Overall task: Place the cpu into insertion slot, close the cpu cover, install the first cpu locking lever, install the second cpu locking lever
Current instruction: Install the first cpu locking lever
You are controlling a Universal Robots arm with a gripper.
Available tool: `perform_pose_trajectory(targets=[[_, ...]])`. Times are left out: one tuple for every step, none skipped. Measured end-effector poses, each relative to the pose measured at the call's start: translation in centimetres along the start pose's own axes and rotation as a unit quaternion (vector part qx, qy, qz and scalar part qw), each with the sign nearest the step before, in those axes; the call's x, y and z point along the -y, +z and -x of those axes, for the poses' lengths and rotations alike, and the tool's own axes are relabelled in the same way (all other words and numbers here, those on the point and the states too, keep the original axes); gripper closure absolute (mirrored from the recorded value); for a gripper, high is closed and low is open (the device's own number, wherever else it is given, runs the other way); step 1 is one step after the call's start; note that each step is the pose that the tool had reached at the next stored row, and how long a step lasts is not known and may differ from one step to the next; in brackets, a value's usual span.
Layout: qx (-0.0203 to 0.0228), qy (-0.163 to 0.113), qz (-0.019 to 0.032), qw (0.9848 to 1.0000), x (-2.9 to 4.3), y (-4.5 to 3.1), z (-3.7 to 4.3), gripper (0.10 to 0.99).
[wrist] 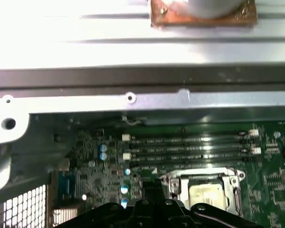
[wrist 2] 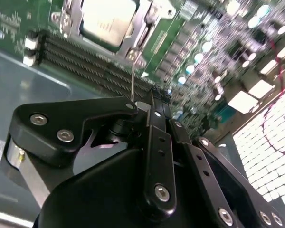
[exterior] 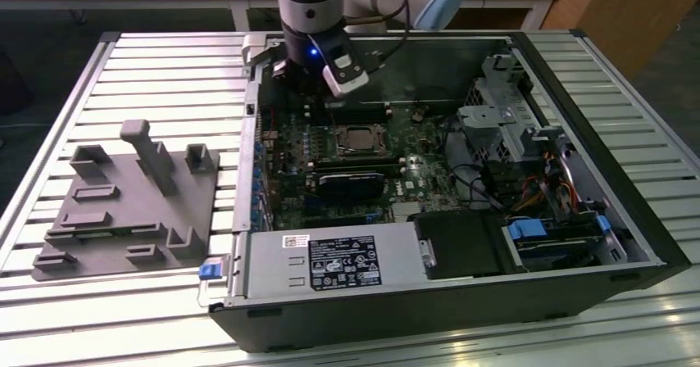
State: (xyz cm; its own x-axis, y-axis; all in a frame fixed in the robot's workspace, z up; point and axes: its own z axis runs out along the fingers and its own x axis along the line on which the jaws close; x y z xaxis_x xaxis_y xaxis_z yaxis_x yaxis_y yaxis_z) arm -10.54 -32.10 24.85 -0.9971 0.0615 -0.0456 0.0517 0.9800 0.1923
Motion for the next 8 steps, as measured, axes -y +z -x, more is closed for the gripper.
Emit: perform_pose_trajectory(targets=[[-0.0004,0.0,0.0069,1.0,0.01,0.0,-0.02,0.98],[-0.0008,0.001,0.0139,0.9999,0.02,0.0,-0.03,0.98],[-0.001,0.001,0.0186,0.9998,0.03,-0.01,-0.03,0.98],[-0.0012,0.001,0.0217,0.9998,0.03,0.0,-0.03,0.98],[-0.0012,0.001,0.0232,0.9997,0.03,0.0,-0.03,0.98],[-0.0012,0.001,0.0237,0.9997,0.03,0.02,0.0,0.98],[-0.0012,0.001,0.0238,0.9997,0.02,0.04,0.08,0.98],[-0.0013,0.001,0.0238,0.9997,0.02,0.05,0.19,0.98]])
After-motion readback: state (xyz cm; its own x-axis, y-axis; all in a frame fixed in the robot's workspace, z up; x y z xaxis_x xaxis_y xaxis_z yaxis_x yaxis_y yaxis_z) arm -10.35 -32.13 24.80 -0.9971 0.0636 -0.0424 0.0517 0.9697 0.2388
